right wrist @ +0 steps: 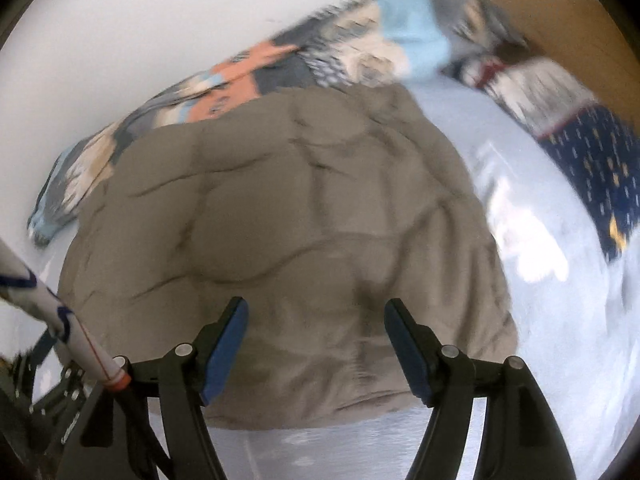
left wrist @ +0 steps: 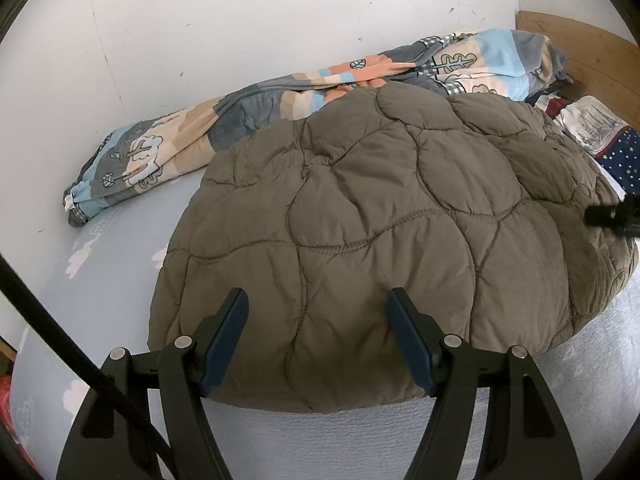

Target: Fold large clothes

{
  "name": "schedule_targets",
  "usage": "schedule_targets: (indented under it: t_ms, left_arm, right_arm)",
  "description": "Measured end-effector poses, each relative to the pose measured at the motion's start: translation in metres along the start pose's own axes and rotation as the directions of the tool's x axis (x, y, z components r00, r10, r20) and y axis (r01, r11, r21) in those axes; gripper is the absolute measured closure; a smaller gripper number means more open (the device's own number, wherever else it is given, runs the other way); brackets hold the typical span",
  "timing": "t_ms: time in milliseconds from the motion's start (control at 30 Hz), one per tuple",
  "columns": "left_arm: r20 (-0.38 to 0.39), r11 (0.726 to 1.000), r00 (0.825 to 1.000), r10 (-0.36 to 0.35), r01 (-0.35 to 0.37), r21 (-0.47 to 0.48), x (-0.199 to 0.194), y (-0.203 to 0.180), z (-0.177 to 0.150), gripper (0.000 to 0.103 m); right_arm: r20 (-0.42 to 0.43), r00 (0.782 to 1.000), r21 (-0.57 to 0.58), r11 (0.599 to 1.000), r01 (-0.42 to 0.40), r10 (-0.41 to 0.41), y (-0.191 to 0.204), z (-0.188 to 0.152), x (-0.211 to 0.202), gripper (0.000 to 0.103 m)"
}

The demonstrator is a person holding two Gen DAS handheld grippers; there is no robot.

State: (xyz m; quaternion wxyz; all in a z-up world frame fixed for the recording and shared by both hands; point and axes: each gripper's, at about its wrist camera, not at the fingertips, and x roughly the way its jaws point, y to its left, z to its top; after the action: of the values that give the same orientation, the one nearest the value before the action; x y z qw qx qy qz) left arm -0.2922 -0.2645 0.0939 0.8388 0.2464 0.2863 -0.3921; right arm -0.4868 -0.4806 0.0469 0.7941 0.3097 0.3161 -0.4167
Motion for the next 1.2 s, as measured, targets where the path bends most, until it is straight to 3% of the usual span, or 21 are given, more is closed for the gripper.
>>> schedule_targets:
  t_ms: [67,133,467,633,700,767,967,1033,1133,1200]
  left_arm:
    - [-0.005,1.0,1.0,-0.002,0.002,0.0,0.001,-0.001,0.0,0.032]
    - [-0.014,1.0,1.0,-0.004,0.004,0.001,0.003,-0.001,-0.001,0.032]
    - [-0.014,0.999,1.0,-0.008,0.007,-0.051,-0.002,0.016,0.005,0.031]
    - [-0.06,0.976,0.998,-0.021,0.007,-0.219,0.008,0.056,0.005,0.031]
    - [-0.15,0.958,0.989,-0.017,-0.027,-0.286,0.026,0.073,-0.002,0.031]
    - [-0.215,0.945,0.974,-0.063,-0.011,-0.328,0.042,0.083,-0.01,0.029]
    - [-0.181,0.926,0.979,-0.098,0.022,-0.378,0.028,0.102,-0.002,0.029]
    - [-0.169,0.892,0.977,-0.132,0.042,-0.45,0.024,0.124,-0.002,0.029]
    - [-0.181,0.804,0.962,-0.204,0.059,-0.592,0.025,0.167,-0.012,0.029]
    - [-0.192,0.723,0.948,-0.254,0.055,-0.689,0.03,0.196,-0.025,0.029]
  right_arm:
    - [-0.073,0.997,0.091,0.995,-0.033,0.04,-0.018,-0.003,0.019,0.028]
    - [-0.095,0.994,0.112,0.992,-0.051,0.062,-0.023,-0.002,0.025,0.026]
    - [-0.017,0.997,0.129,0.989,-0.067,0.07,-0.021,0.005,-0.002,0.023]
    - [-0.037,0.998,0.186,0.982,-0.041,0.049,-0.038,0.005,0.003,0.023]
    - [-0.066,0.996,0.203,0.978,-0.041,0.056,-0.042,0.003,0.013,0.023]
    - [-0.092,0.994,0.185,0.982,-0.035,0.053,-0.04,0.002,0.022,0.022]
    - [-0.046,0.995,0.209,0.975,-0.074,0.085,-0.045,0.008,0.002,0.022]
    - [-0.012,0.997,0.217,0.974,-0.071,0.075,-0.053,0.009,-0.012,0.022]
    - [0.022,0.998,0.276,0.959,-0.068,0.064,-0.077,0.006,-0.028,0.022]
    - [0.031,0.997,0.331,0.941,-0.071,0.064,-0.093,-0.001,-0.034,0.022]
